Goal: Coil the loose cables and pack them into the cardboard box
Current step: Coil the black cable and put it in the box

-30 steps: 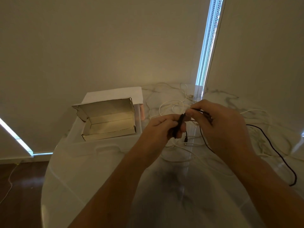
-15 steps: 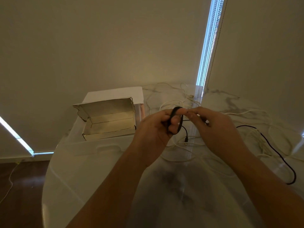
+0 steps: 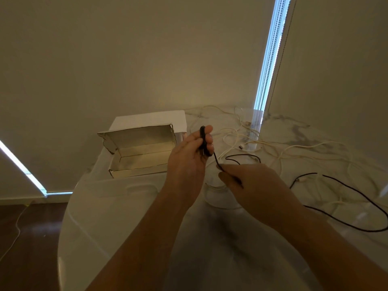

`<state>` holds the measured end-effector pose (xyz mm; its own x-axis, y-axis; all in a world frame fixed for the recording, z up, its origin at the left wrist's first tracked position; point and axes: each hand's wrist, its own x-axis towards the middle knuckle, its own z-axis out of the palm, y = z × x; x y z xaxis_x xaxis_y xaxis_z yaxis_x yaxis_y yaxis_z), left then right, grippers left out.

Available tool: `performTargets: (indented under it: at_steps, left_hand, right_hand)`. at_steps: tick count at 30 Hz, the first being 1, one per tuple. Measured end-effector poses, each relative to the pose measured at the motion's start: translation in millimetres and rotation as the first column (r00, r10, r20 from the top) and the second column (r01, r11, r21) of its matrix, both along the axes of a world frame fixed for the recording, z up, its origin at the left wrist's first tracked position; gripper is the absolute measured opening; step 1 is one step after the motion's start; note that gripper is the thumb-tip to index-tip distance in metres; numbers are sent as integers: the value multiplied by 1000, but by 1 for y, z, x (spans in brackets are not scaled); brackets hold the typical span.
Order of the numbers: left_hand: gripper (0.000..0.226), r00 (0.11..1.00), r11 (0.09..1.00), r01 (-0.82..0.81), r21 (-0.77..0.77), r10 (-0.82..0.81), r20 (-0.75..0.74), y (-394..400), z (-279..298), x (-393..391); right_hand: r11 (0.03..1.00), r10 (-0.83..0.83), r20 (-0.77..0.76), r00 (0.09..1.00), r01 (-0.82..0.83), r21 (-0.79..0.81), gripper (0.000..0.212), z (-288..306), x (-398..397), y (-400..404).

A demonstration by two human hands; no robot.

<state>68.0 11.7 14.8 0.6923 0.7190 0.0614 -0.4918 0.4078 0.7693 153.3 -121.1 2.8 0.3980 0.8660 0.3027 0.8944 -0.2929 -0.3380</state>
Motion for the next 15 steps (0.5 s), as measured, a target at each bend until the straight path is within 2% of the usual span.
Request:
performTargets:
  at_steps: [5, 11, 15]
  left_hand:
    - [29, 997, 997, -71, 19, 71, -28, 4, -2, 1]
    - [30, 992, 992, -38, 123, 52, -111, 2, -5, 2]
    - [33, 985, 967, 40, 251, 4, -172, -5, -8, 2]
  right_hand:
    - [995, 84, 49, 995, -81, -57, 32, 9, -13, -4]
    - [986, 81, 123, 989, -98, 137, 24, 18, -21, -7]
    - [977, 76, 143, 987, -102, 187, 18, 23, -17, -12]
